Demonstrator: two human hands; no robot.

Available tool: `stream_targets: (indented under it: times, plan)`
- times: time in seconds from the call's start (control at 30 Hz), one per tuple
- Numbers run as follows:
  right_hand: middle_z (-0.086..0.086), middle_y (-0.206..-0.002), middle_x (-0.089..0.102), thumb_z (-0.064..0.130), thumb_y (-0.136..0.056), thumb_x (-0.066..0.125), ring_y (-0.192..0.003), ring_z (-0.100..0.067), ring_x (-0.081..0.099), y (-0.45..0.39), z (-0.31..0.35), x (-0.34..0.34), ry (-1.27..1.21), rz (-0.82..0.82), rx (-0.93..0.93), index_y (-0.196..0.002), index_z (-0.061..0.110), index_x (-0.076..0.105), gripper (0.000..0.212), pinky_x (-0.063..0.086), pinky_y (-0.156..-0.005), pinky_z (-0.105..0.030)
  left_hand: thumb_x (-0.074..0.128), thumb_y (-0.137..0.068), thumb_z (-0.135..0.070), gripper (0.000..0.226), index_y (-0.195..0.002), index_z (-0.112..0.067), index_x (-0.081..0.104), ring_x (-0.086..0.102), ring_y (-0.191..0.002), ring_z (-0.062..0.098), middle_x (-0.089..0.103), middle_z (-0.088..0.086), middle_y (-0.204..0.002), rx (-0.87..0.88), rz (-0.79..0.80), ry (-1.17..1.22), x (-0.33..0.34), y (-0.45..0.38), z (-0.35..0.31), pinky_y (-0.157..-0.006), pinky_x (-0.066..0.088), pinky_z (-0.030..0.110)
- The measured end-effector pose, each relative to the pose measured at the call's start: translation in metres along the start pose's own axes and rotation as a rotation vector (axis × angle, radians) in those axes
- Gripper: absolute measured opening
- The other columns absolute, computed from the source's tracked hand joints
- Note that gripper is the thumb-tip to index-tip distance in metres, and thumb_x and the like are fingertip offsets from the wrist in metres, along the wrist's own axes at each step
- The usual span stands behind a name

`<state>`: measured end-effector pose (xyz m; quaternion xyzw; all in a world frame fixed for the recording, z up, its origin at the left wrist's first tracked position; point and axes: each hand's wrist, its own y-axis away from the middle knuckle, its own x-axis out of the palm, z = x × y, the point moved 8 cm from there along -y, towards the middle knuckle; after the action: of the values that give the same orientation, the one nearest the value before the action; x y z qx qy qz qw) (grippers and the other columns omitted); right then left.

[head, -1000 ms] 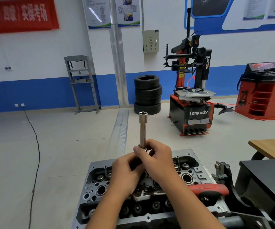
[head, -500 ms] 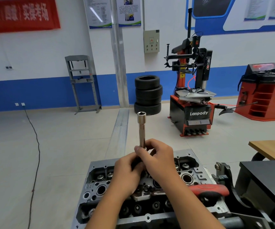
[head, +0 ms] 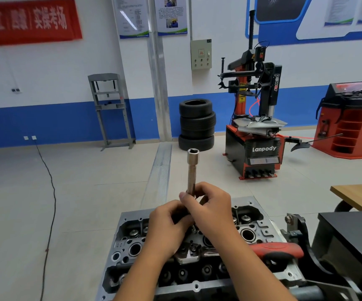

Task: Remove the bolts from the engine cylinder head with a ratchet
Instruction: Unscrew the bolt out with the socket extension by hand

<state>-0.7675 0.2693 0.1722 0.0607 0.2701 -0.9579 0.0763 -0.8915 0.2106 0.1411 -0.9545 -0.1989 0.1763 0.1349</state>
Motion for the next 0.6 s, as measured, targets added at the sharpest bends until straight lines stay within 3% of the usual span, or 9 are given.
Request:
stream_targets:
  times: [0.07,0.17,0.3,0.4,0.6]
  plan:
    - [0.015,-0.076,0.07,0.051,-0.071,0.072,-0.064,-0.005,0.061,0.0,-0.002,0.002,-0.002,0.023,0.019,-0.073,0.032,0.072,0.019,0.049,-0.065,-0.028,0.083,-0.083,-0.011,0.024,-0.09,-0.033,0.082,0.077,-0.088,0.006,0.081,-0.01,-0.088,-0.025,-0.063,0.039,-0.005,-0.001,0.003,-0.078,0.058,0.028]
    - [0.017,-0.076,0.07,0.053,-0.071,0.073,-0.065,-0.003,0.061,0.0,-0.002,0.002,0.009,0.033,0.015,-0.073,0.033,0.073,0.02,0.044,-0.065,-0.022,0.074,-0.094,-0.017,0.028,-0.103,-0.043,0.08,0.076,-0.092,0.002,0.08,-0.015,-0.094,-0.005,0.032,-0.012,0.001,0.0,0.0,-0.079,0.059,0.025]
    - [0.013,-0.077,0.07,0.055,-0.074,0.068,-0.069,-0.007,0.061,0.0,-0.001,0.001,-0.013,0.019,-0.005,-0.075,0.026,0.074,0.029,0.049,-0.067,-0.03,0.061,-0.103,-0.012,0.031,-0.108,-0.038,0.077,0.075,-0.095,0.006,0.079,-0.014,-0.096,-0.004,0.121,-0.093,0.008,0.001,-0.002,-0.086,0.06,0.035]
    - [0.012,-0.078,0.071,0.056,-0.076,0.065,-0.069,-0.007,0.063,0.0,-0.001,0.004,-0.03,0.054,-0.002,-0.078,0.026,0.075,0.031,0.051,-0.067,-0.03,0.068,-0.097,-0.008,0.034,-0.106,-0.039,0.079,0.075,-0.094,0.001,0.08,-0.017,-0.095,0.028,0.041,-0.081,0.003,0.001,-0.006,-0.084,0.06,0.028]
    - [0.016,-0.08,0.071,0.059,-0.072,0.07,-0.064,-0.001,0.06,0.0,-0.004,0.008,0.009,0.085,0.019,-0.079,0.033,0.075,0.027,0.043,-0.062,-0.016,0.071,-0.095,-0.01,0.053,-0.102,-0.063,0.073,0.071,-0.097,-0.01,0.077,-0.029,-0.099,0.079,-0.048,-0.038,-0.004,0.001,-0.009,-0.079,0.054,0.009]
